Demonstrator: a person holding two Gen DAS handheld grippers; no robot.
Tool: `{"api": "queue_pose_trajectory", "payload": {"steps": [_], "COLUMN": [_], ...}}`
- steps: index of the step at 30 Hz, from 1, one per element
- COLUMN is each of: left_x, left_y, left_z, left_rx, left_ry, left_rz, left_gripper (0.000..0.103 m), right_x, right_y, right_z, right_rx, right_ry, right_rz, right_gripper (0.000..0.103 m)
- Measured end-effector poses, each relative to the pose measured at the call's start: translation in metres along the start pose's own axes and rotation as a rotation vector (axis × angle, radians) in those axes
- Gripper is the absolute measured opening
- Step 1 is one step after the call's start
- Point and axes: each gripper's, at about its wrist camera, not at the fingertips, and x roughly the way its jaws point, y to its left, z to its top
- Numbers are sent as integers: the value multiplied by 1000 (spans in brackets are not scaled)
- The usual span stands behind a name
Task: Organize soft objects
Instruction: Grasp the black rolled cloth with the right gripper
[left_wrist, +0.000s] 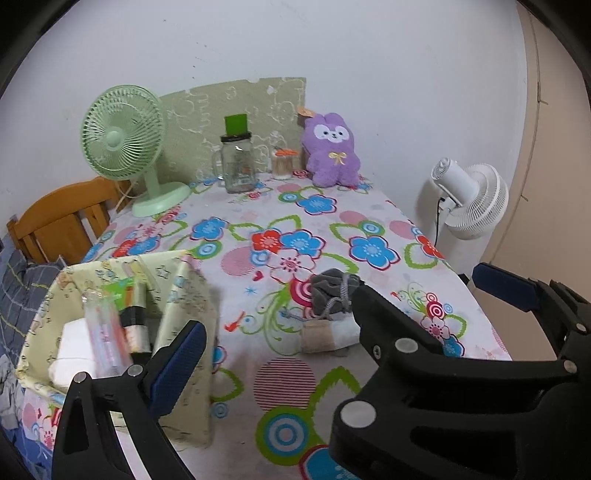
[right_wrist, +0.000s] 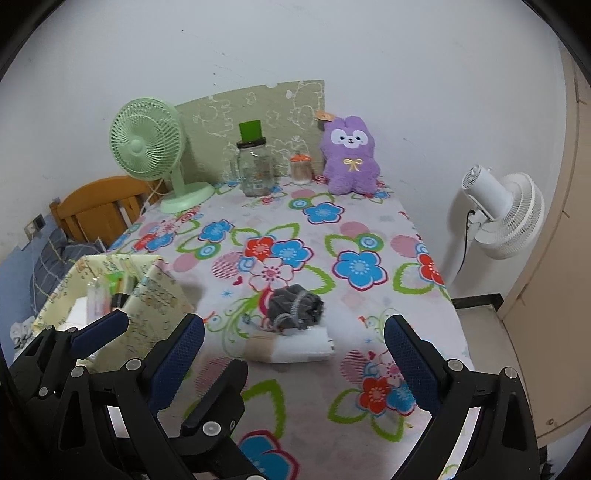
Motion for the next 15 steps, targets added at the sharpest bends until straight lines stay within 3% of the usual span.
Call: {"api": "queue_pose_trajectory", "payload": {"steps": [11,15], "left_x": [36,52], "left_y": [-19,-20], "left_z": [2,1], "left_rx": [13,1], "left_ry": [57,81], "left_rz": [9,18], "left_gripper": [102,102], "right_x": [30,48], "right_y": [-25,-32], "right_z": [-3,-3], "right_rx": [-13,-17], "right_ry": [30,65], "right_rz": [-9,29], "right_gripper": [94,84]}}
